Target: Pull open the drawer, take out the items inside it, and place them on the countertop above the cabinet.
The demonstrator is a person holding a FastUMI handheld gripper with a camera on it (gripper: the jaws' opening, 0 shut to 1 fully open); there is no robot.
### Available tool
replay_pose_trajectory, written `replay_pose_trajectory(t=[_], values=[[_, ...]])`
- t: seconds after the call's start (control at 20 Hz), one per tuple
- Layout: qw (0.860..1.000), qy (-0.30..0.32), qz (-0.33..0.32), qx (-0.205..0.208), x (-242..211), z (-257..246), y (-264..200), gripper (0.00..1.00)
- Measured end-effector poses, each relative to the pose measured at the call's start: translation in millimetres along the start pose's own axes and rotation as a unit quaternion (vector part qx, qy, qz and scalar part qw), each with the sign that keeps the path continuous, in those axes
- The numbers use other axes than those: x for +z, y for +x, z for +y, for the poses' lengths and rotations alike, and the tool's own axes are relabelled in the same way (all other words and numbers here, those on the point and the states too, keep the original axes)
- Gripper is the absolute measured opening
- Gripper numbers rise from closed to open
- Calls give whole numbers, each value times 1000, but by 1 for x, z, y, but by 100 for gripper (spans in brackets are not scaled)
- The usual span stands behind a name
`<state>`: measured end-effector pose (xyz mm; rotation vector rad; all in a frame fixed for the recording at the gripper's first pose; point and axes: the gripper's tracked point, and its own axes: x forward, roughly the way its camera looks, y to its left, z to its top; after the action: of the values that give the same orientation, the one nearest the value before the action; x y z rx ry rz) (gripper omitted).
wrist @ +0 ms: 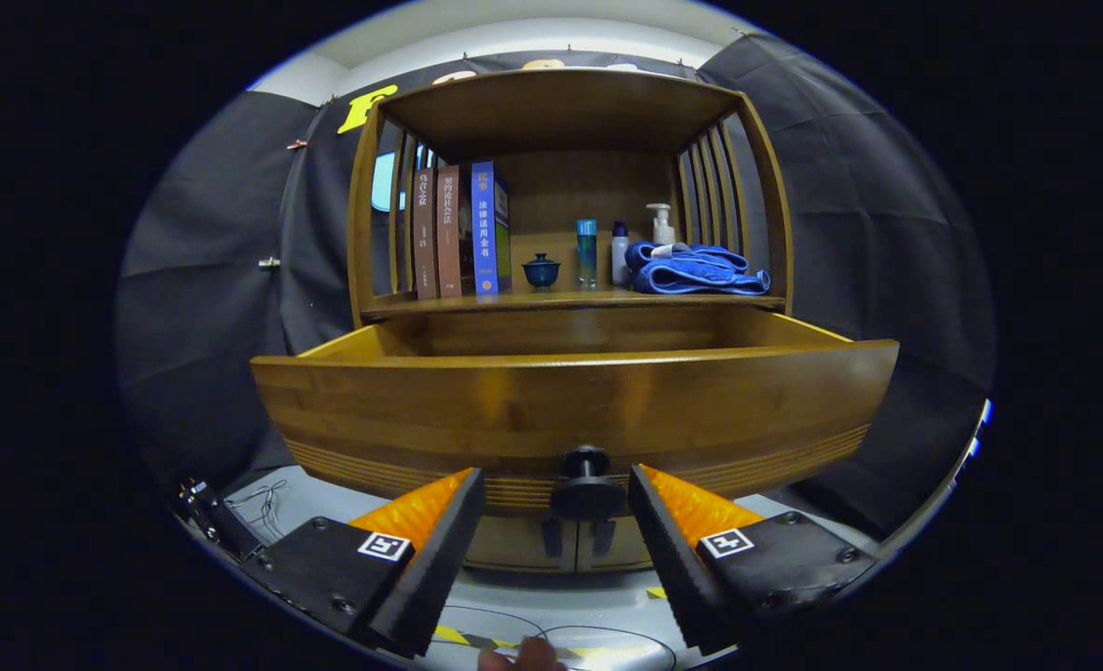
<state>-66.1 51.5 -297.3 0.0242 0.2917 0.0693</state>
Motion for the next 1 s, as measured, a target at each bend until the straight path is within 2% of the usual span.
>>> replay_pose_trajectory(t=[0.3, 0.5, 0.75, 0.85, 1.0], values=[[998, -19, 55, -38, 38, -1, -28, 97], [993, -15, 90, -74, 89, -6, -26, 98], [982, -21, 161, -97, 131, -5, 7, 98], [977, -2, 185, -105, 140, -5, 28, 99], [959, 16, 254, -126, 129, -16, 60, 99]])
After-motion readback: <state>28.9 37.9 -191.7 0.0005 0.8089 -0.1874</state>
